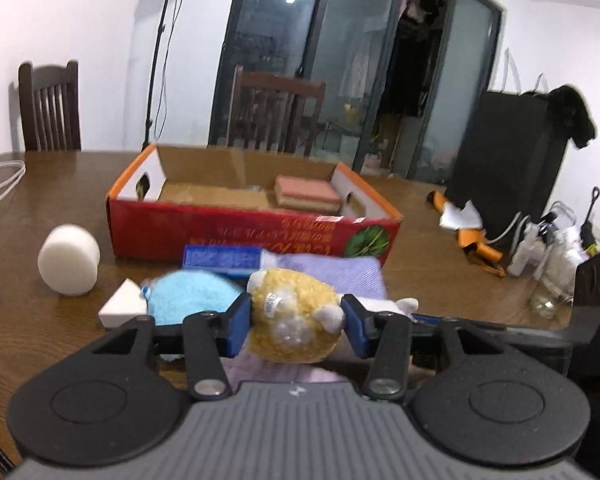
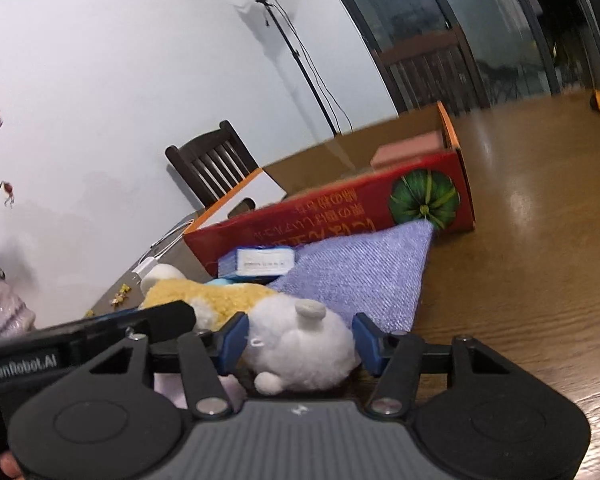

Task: Organize soft objects
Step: 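Close both grippers on the yellow-and-white plush alpaca, then lift the plush alpaca with both grippers and carry it to the box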

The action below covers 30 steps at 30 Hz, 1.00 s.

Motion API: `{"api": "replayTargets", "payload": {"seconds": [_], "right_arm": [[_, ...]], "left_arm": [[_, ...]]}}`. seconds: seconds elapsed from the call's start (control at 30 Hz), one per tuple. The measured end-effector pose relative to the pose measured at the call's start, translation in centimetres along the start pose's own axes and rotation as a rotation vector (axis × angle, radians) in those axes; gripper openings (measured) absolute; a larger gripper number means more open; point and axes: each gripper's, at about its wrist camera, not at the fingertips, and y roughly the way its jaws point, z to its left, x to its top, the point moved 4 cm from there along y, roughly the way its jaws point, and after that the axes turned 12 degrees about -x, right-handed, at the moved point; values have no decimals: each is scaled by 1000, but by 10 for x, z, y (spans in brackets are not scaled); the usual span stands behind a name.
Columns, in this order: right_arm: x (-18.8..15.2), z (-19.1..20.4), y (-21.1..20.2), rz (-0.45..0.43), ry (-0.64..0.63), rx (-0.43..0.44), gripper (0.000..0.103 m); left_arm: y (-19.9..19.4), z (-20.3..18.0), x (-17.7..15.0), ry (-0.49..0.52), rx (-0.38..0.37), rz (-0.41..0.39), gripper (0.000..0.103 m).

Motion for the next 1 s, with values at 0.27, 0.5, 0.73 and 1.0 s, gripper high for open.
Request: {"api": "replayTargets", "payload": {"seconds": [0.27,0.5,0.73,1.0], "right_arm": [[-18,29,-96,-113,-93,-61,56],[-80,43,-136,-40,-138,-114,56],[-113,72,-153,-48,-218,-103,63],[-116,74,-160,-43,-209,-107,63]], "left_arm": [[-59,-29,-17,-19,-109,-34,50],[-88,-17,-84,-154,-194,49,50],[-100,-9,-109,-128,-122,19,54],[-118,-1,-114,-162,-122,-29,60]]}}
